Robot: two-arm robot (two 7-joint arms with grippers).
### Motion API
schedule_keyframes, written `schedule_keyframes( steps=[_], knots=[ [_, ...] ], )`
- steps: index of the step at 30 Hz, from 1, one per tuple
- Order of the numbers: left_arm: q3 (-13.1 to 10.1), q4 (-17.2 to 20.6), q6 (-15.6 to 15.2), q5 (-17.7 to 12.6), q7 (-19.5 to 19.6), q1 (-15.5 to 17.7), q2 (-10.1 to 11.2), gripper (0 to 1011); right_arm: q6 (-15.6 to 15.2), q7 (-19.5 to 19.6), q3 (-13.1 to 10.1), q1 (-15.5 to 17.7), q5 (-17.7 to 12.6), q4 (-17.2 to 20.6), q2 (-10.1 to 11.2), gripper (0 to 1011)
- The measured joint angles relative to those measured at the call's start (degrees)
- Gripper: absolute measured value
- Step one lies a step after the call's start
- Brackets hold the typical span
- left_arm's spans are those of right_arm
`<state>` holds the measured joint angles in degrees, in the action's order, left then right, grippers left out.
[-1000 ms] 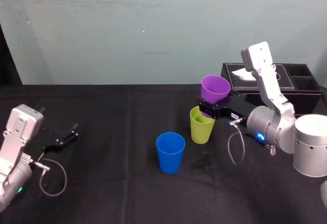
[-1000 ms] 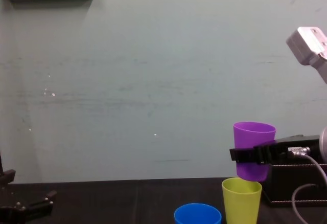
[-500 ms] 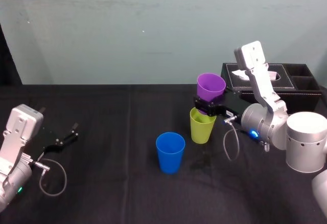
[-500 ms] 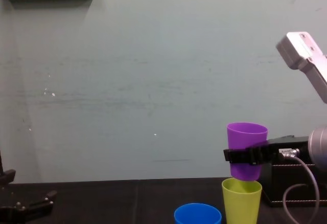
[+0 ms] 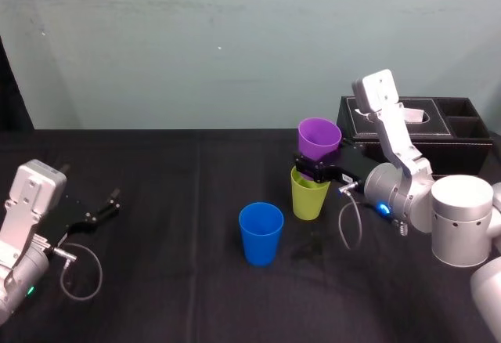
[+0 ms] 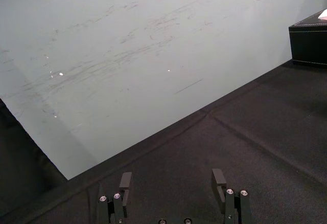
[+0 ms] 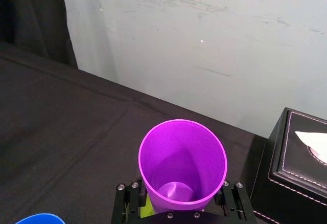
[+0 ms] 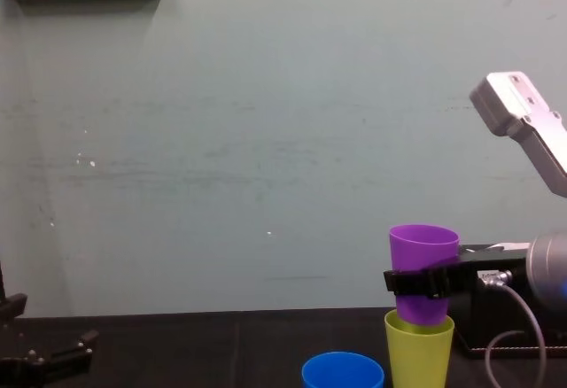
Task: Stack the three plastic cups sequentially using one hand.
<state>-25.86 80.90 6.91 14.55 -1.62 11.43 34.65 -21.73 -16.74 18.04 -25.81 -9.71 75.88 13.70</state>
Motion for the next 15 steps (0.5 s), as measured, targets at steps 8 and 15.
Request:
schedule_keyframes(
  steps=[8,15],
  knots=[
    [0.0,0.0,0.0,0.0,0.0,0.0,0.0,1000,0.27,-0.04,-0.03,-0.08,0.14,-0.37,-0.24,716],
    [0.0,0.0,0.0,0.0,0.0,0.0,0.0,1000,0.37,-0.14,-0.04,-0.09,0.22,-0.84,-0.42,716]
  ],
)
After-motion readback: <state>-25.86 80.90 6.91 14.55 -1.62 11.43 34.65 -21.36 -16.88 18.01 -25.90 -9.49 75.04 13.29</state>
